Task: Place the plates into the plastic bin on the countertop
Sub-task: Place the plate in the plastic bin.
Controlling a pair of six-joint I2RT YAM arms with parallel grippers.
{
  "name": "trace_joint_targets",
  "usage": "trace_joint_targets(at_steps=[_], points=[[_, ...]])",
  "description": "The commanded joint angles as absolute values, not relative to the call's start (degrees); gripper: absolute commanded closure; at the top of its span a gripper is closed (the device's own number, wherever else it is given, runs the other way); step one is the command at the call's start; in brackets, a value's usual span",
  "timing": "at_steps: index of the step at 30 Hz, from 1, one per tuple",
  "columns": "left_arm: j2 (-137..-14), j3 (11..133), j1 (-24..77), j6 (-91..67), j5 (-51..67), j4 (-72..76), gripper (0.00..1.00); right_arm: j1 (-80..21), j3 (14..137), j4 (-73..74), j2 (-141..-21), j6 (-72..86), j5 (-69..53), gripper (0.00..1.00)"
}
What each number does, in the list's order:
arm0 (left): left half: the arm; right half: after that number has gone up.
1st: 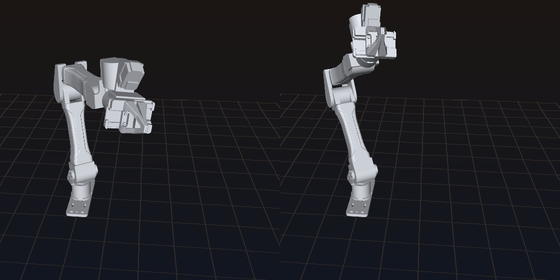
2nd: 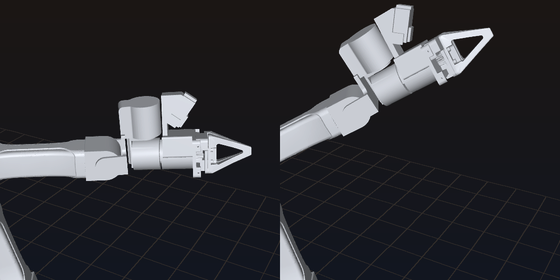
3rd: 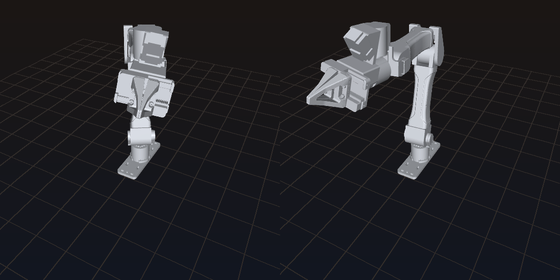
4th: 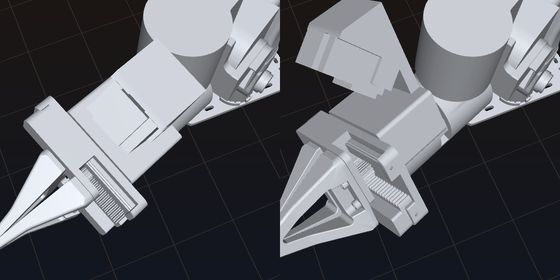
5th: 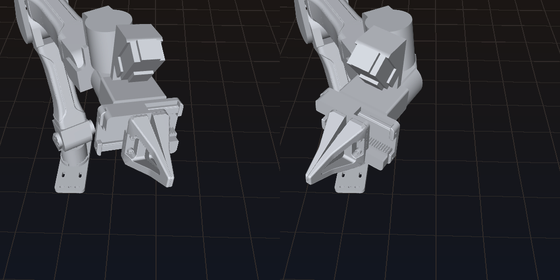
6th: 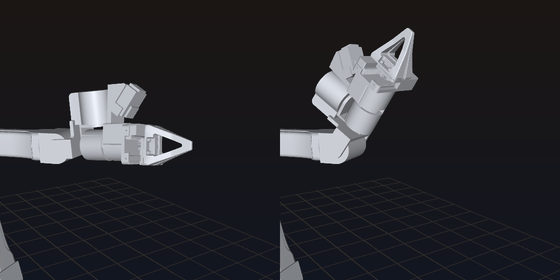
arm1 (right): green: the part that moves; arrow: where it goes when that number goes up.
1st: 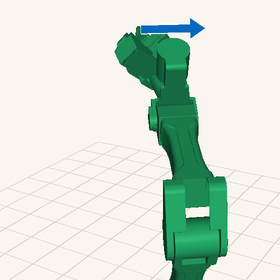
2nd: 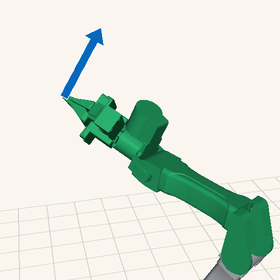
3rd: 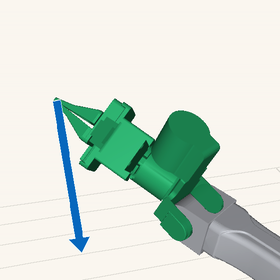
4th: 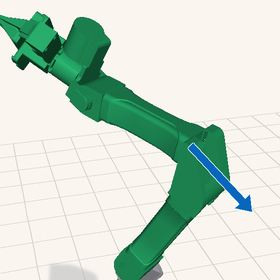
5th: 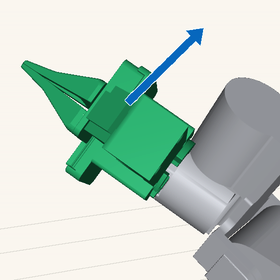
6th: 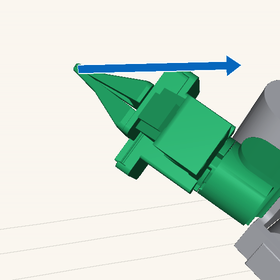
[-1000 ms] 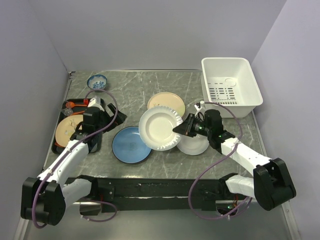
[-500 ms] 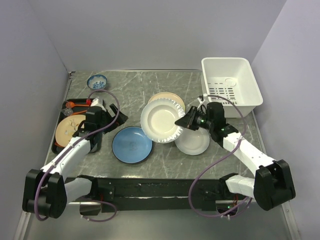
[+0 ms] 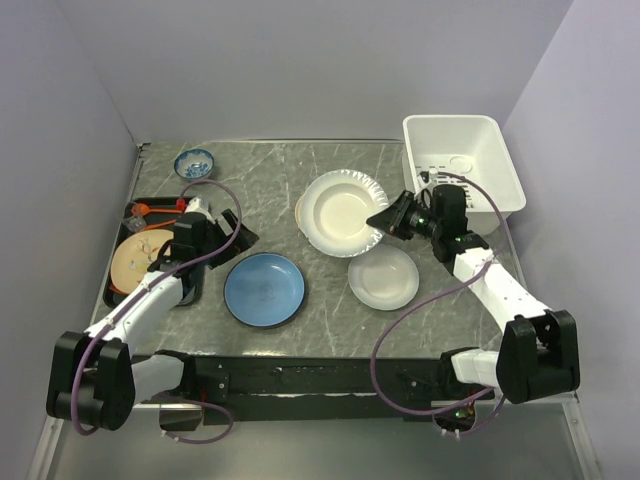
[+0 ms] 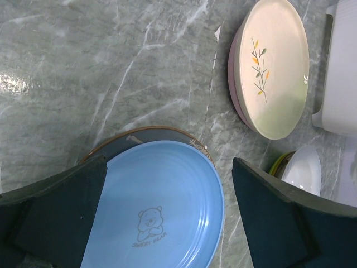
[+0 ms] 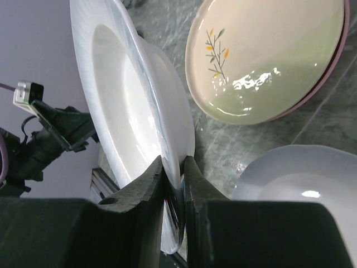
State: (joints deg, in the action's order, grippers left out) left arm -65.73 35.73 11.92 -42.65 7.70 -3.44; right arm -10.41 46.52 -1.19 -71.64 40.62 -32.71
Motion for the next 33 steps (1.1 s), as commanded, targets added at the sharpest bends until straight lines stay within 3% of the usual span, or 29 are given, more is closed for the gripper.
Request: trace_joint_targets(at_steps=[1,33], points=[[-64.2,36.8,12.0,-41.8,8.2,-1.9,0.01,-9.1,52.8,-8.4,-72.0,42.8,-37.3,1.0],[-66.4,35.8,12.3,-41.3,9.6,0.1,0.01,1.8,62.3,-8.6,-77.6,49.4,-36.5,1.0]])
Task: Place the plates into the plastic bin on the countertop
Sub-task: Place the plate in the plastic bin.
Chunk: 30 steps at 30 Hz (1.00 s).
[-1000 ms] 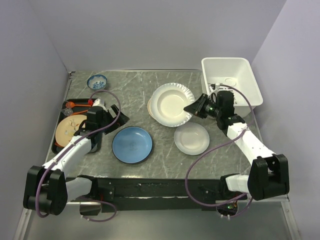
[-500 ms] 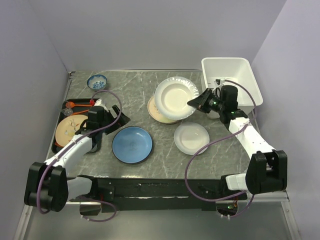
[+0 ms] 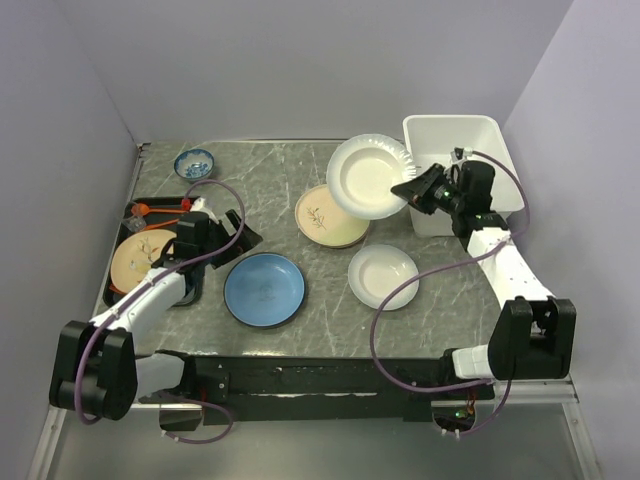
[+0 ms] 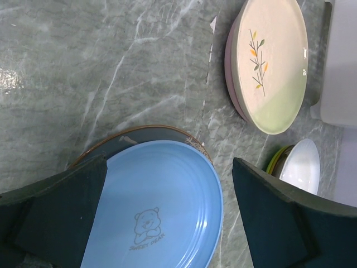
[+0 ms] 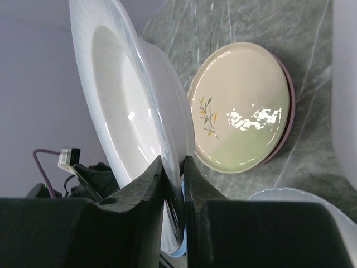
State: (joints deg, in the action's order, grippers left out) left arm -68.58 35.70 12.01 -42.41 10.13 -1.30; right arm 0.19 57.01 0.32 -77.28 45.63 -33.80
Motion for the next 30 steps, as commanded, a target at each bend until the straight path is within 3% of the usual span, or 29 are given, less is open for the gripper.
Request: trace_joint_targets(at_steps=[1,30], points=[[-66.1,35.7,12.3,-41.4,9.6,0.1,0.01,2.3,62.4,-9.1,-77.8,49.7,-36.5,1.0],[-69.5,35.1,13.4,-41.7,11.7,3.2,0.01,10.4,65.9,-12.9,-81.9,55.2,-33.3,1.0]])
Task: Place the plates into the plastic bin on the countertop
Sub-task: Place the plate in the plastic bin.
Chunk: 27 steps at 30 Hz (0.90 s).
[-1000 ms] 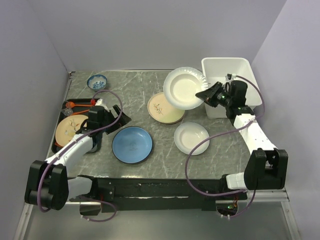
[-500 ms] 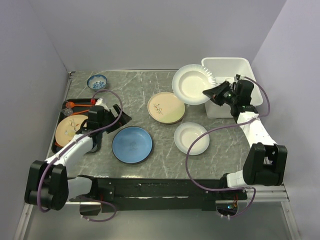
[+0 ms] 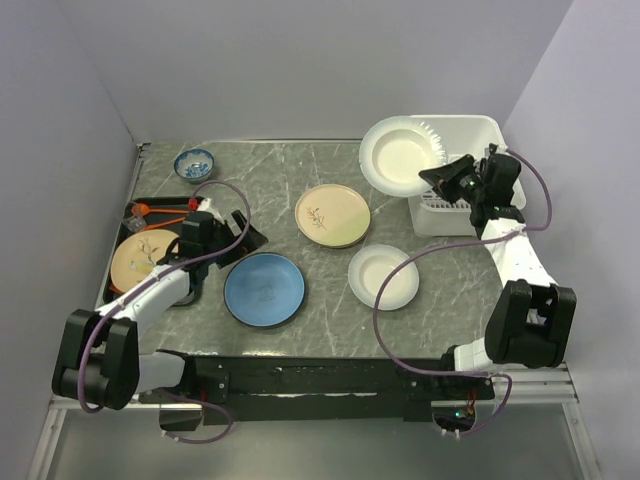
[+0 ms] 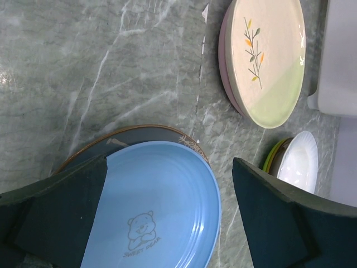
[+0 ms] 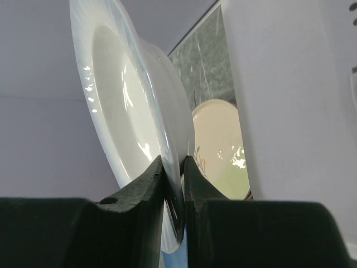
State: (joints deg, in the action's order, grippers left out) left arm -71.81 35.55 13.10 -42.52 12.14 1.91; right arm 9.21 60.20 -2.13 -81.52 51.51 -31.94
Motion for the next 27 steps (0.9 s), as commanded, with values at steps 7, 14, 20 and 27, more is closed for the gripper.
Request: trace_joint_targets(at_steps=[7,14,20,27], points=[[-68.1,34.5,13.4,-41.7,10.3,1.8,0.01,12.7,67.1,-15.8,-85.2,58.3,-33.6,1.0],[-69.1,35.3,13.4,-41.6,10.3,2.3,0.01,13.5,66.6,-18.0,-86.7,59.8,-33.6,1.0],[-72.1,37.8,13.4,-40.6,12.0,2.1,0.01,13.8,66.1,-17.4,-85.7,59.3,-31.8,1.0],[-72.8,38.1,13.5,-40.2,12.2,2.0,0.01,14.7,67.1,-19.0,-87.3,61.5,-31.5,1.0]])
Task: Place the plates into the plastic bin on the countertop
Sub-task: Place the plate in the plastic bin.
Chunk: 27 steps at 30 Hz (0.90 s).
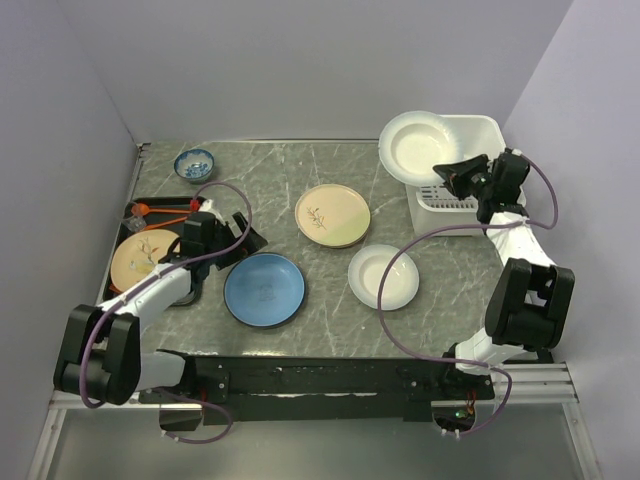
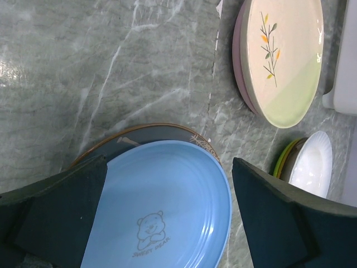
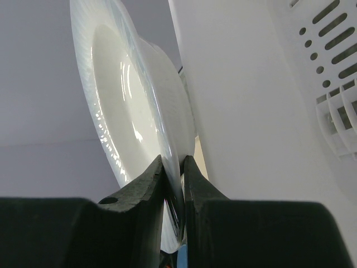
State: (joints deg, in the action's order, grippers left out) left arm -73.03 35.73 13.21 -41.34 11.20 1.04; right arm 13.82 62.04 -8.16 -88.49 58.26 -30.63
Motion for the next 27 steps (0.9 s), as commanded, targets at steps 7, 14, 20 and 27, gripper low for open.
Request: trace_joint_targets(at_steps=[7,14,20,27], points=[[-73.1,37.7,13.6,-40.3,12.6,2.6,0.01,15.7,67.6,-18.6,-87.5,61.5,-29.4,1.0],[-74.7,39.2,13.6,-39.4,12.5,2.0,0.01,16.8,66.5,-20.2,-87.5,62.9,-27.1,1.0],[-74.6,39.2,13.6,-39.2,12.7,2.0,0.01,17.0,66.1,-20.8,-87.6,63.5,-24.3,1.0],[-74.9,39.5,13.6,-38.8,12.6,1.7,0.01,17.1,64.9,-22.4,-87.5,64.2,-20.1,1.0]])
